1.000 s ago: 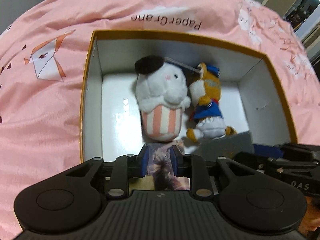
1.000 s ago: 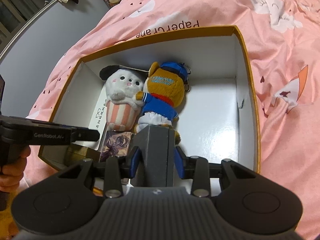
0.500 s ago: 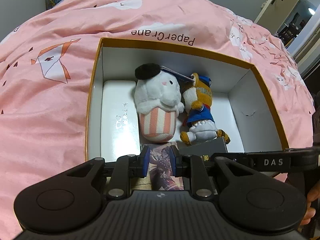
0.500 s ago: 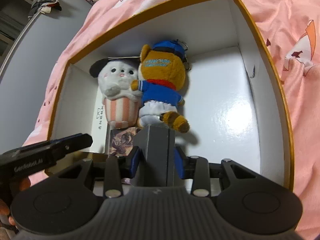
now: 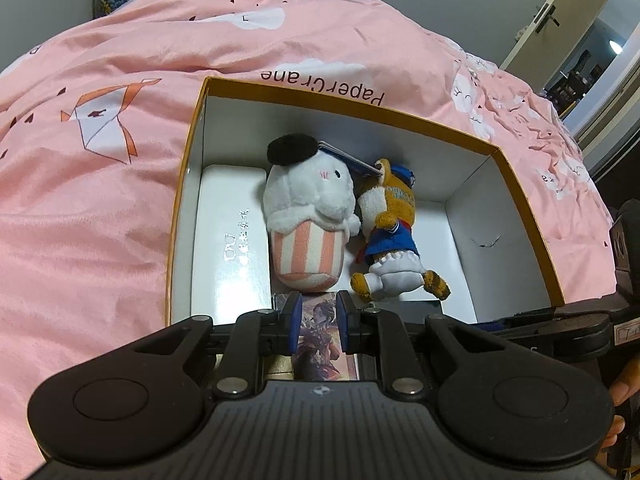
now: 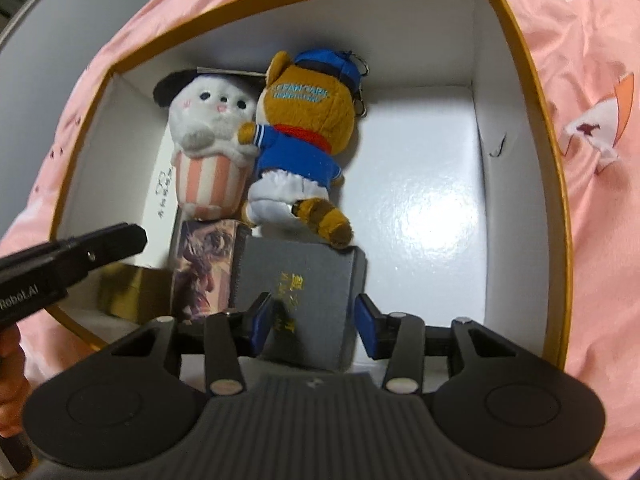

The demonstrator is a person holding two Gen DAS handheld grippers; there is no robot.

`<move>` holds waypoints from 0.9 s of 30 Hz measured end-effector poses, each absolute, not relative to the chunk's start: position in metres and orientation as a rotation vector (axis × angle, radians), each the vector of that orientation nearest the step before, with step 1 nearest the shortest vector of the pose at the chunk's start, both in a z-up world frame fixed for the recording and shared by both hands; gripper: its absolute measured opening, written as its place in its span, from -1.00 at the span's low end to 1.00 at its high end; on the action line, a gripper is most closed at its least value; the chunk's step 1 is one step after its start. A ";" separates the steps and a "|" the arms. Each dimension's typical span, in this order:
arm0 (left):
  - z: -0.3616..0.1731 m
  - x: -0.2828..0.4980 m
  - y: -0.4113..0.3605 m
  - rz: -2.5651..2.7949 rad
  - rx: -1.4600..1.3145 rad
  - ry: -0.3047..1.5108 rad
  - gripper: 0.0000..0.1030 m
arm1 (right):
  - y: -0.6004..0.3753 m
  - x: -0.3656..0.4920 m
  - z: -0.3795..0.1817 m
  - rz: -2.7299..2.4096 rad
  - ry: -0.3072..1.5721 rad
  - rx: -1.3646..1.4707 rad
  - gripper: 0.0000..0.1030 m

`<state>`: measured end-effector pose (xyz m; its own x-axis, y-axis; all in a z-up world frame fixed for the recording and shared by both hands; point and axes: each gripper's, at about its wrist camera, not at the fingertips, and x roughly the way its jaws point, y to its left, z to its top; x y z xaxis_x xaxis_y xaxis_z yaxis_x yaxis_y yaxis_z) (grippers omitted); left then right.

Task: Organize objects
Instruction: 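Lower the photo card box and grey gift box into the orange box, then open both grippers and withdraw from the orange box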

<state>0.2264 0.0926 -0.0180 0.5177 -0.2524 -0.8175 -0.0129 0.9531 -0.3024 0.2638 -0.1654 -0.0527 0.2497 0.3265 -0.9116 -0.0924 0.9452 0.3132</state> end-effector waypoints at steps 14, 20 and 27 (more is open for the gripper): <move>-0.021 0.224 0.094 -0.160 -0.310 1.023 -0.58 | -0.146 0.266 -0.054 0.377 1.267 0.079 -0.42; -0.022 0.225 0.092 -0.165 -0.301 1.015 -0.58 | -0.149 0.266 -0.056 0.382 1.266 0.097 -0.41; -0.003 0.218 0.084 -0.184 -0.276 0.964 -0.58 | -0.146 0.254 -0.031 0.370 1.150 0.014 -0.40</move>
<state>0.2185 0.0840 -0.0029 0.5587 -0.2759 -0.7821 0.0319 0.9495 -0.3121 0.2538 -0.1456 -0.0312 0.3547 0.2932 -0.8878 -0.2791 0.9395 0.1987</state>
